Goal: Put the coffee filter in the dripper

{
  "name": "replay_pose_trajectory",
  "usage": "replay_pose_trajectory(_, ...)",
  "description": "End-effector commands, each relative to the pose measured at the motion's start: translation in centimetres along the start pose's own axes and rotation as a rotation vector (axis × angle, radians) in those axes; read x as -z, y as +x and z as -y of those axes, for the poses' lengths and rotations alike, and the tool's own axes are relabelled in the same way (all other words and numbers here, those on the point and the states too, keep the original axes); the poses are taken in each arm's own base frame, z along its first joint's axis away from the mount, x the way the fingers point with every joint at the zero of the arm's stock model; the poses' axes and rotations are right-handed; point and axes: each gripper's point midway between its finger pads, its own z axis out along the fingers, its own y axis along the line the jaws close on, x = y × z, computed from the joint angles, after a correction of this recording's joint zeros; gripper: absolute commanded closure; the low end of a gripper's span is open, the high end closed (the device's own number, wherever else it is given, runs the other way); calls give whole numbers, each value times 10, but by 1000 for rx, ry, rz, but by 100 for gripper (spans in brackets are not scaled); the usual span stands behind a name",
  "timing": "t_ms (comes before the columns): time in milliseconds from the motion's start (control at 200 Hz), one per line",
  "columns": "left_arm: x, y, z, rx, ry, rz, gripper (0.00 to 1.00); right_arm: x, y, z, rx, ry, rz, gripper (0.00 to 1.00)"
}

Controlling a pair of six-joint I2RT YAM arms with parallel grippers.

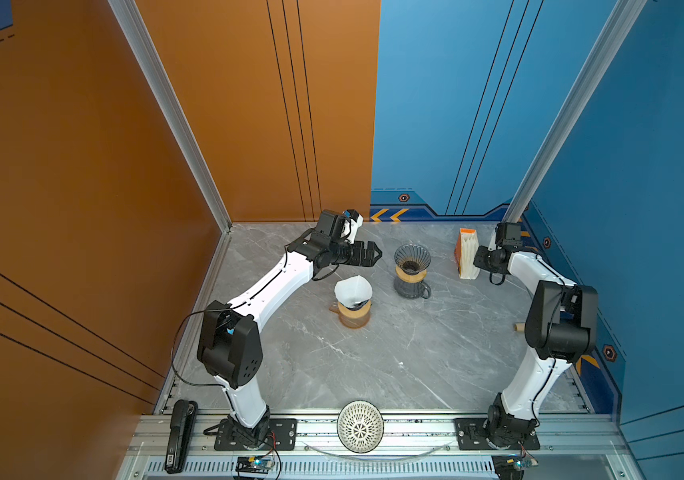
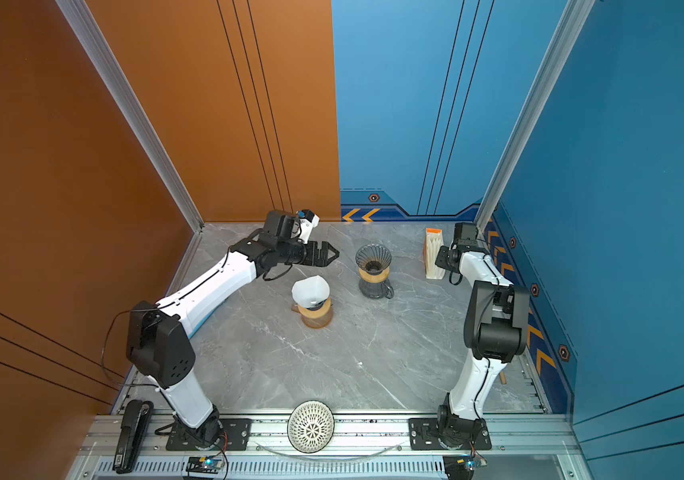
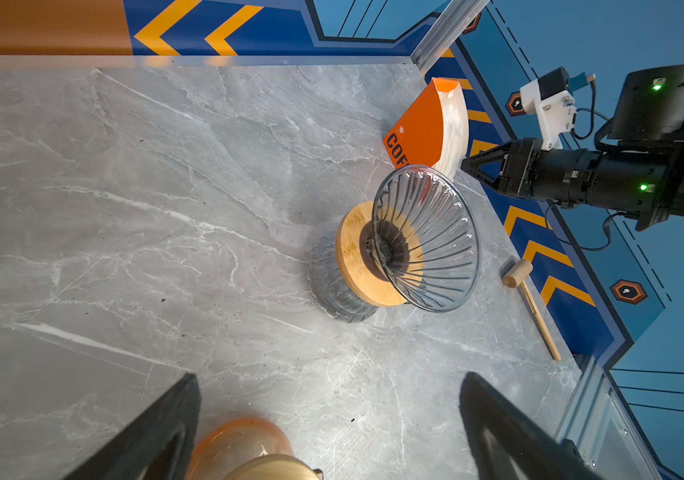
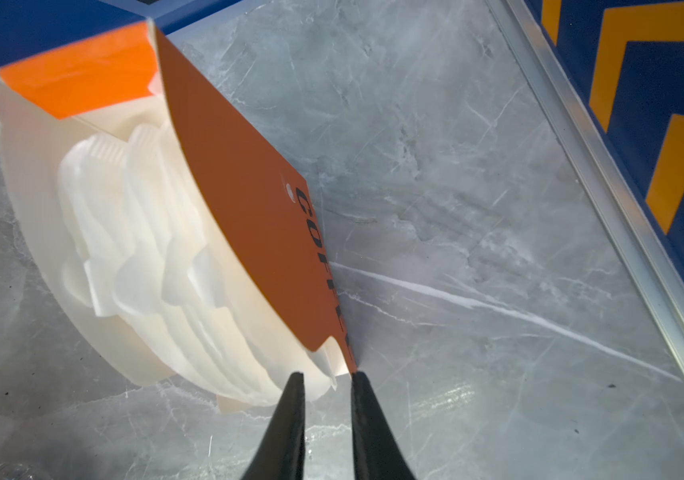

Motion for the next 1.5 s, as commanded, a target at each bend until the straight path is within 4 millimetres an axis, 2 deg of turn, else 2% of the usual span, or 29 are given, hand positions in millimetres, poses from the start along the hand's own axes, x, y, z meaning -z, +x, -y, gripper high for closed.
replay_pose_trajectory(0, 8, -11, 6, 12, 34, 38, 2, -4, -10, -4, -11, -24, 14, 81)
replay_pose_trajectory(431, 6, -19, 11, 48, 86, 60, 2, -20, -5, -1, -29, -15, -30, 88)
replay_pose_trajectory(556, 6, -24, 11, 67, 102, 80, 2, -18, -5, -3, -27, -16, -27, 90)
replay_pose_trajectory(806, 0, -21, 9, 88, 117, 64, 2, -17, 0, -1, -19, -1, -43, 97)
replay_pose_trajectory(1081, 0, -22, 8, 89, 120, 66, 2, -10, 3, -6, 8, 8, -52, 89)
replay_pose_trajectory(1392, 0, -21, 6, 95, 120, 62, 2, -5, 7, -16, 19, 6, -74, 91)
replay_pose_trajectory(1497, -1, -21, 6, 97, 122, 59, 2, -2, 9, -15, 26, 25, -72, 88)
